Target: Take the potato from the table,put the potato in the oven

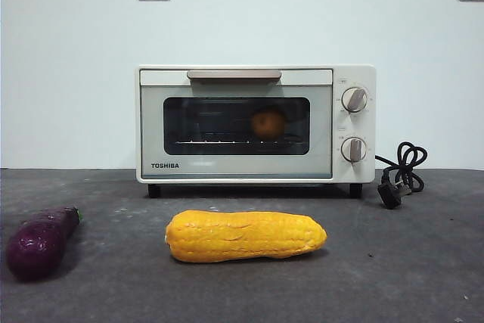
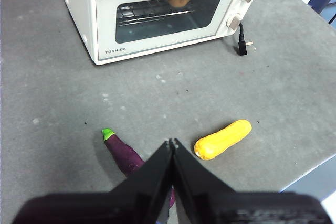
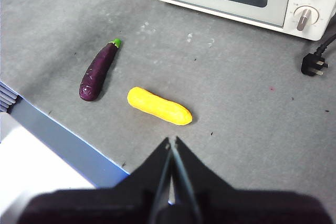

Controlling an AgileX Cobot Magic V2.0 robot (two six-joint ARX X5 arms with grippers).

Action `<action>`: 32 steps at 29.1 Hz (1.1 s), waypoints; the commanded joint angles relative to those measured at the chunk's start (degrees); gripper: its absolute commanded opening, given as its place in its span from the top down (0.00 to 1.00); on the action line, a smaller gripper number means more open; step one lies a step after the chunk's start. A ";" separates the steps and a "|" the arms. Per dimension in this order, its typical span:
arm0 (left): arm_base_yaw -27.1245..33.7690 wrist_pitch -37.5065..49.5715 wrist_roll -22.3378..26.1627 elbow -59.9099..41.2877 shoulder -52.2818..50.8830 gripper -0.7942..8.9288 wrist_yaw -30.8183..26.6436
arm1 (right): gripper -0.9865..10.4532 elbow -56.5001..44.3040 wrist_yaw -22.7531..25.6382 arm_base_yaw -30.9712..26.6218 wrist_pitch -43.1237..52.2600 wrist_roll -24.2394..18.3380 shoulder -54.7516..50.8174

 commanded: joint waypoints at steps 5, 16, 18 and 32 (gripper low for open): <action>-0.17 -0.35 0.70 -0.17 -0.02 0.92 0.11 | 0.91 -0.02 0.02 0.13 0.33 -0.24 -0.09; -0.24 0.39 4.61 -0.20 -0.04 0.92 -0.31 | 0.91 -0.02 0.02 0.13 0.33 -0.24 -0.09; 0.09 4.20 7.26 -0.24 -0.61 0.92 -2.21 | 0.91 -0.02 0.07 0.13 0.33 -0.24 -0.09; 8.76 53.88 13.11 -30.45 -22.05 0.92 -11.82 | 0.91 -0.02 0.17 0.13 0.31 -0.24 -0.09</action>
